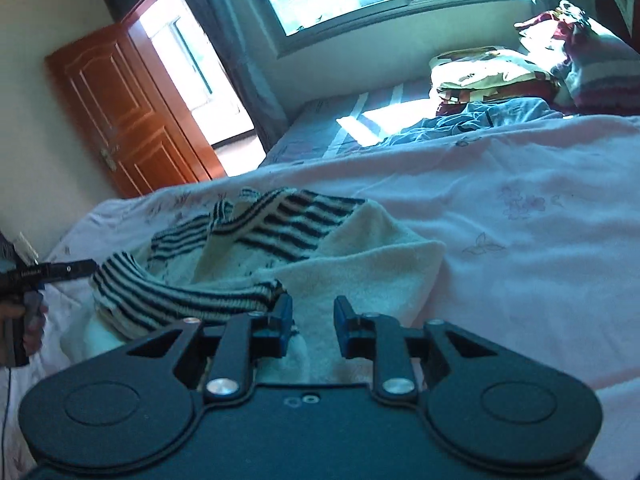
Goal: Fold small clothes
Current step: 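Lift the hem with both grippers and fold it up toward the collar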
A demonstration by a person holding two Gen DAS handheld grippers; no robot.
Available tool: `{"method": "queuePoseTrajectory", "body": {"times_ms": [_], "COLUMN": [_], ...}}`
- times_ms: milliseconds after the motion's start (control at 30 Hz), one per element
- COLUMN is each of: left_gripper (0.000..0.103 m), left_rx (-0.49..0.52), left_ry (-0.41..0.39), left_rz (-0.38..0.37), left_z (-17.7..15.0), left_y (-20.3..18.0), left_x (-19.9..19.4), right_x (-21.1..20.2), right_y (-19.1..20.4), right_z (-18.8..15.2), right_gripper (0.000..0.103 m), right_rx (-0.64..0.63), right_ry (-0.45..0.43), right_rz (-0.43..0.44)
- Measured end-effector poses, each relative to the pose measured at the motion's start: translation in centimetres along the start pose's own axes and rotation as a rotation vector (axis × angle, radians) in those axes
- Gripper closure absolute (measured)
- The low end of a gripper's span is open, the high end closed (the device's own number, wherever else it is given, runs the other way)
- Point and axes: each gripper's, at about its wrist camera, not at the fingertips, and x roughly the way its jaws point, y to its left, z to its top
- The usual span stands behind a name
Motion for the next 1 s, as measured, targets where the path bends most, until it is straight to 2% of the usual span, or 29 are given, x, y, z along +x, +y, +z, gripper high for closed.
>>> {"method": "queuePoseTrajectory", "body": {"times_ms": [67, 100, 200, 267, 367, 433, 533, 633, 700, 800, 900, 1000], "left_gripper": [0.046, 0.046, 0.046, 0.046, 0.046, 0.046, 0.046, 0.046, 0.046, 0.045, 0.045, 0.045], "left_rx": [0.109, 0.150, 0.219, 0.190, 0.039, -0.045, -0.020, -0.003, 0.019, -0.014, -0.037, -0.045], "left_ry": [0.051, 0.072, 0.094, 0.056, 0.026, 0.004, -0.021, 0.010, 0.008, -0.027, -0.040, -0.029], "left_rz": [0.024, 0.033, 0.024, 0.011, 0.081, 0.041, -0.012, -0.093, -0.105, -0.132, -0.169, -0.181], "left_z": [0.2, 0.2, 0.8, 1.9, 3.0, 2.9, 2.1, 2.3, 2.5, 2.6, 2.4, 2.3], "left_y": [-0.3, -0.6, -1.8, -2.7, -1.8, -0.9, -0.5, -0.8, -1.5, -1.6, -1.2, -0.8], "left_x": [0.2, 0.3, 1.5, 2.7, 5.1, 4.8, 3.4, 3.8, 4.0, 3.6, 3.0, 3.1], "right_x": [0.4, 0.6, 2.7, 4.0, 5.7, 5.0, 3.4, 4.6, 5.6, 7.0, 7.6, 7.8], "right_y": [1.4, 2.0, 3.3, 3.0, 1.2, -0.5, -0.6, -0.3, 0.3, 1.6, 2.5, 2.7], "right_z": [0.0, 0.1, 1.3, 2.8, 5.0, 5.5, 5.2, 5.3, 5.1, 4.8, 4.5, 4.5], "right_gripper": [0.077, 0.073, 0.072, 0.077, 0.080, 0.080, 0.072, 0.071, 0.071, 0.072, 0.077, 0.077], "right_rx": [-0.099, -0.148, -0.233, -0.169, -0.002, 0.109, 0.085, 0.087, 0.071, 0.028, -0.033, -0.048], "right_ry": [0.024, 0.032, 0.031, -0.016, -0.042, -0.063, -0.072, 0.010, 0.044, 0.084, 0.109, 0.111], "right_rz": [-0.023, -0.023, -0.020, -0.014, -0.074, -0.027, 0.036, 0.073, 0.070, 0.041, 0.032, 0.030]}}
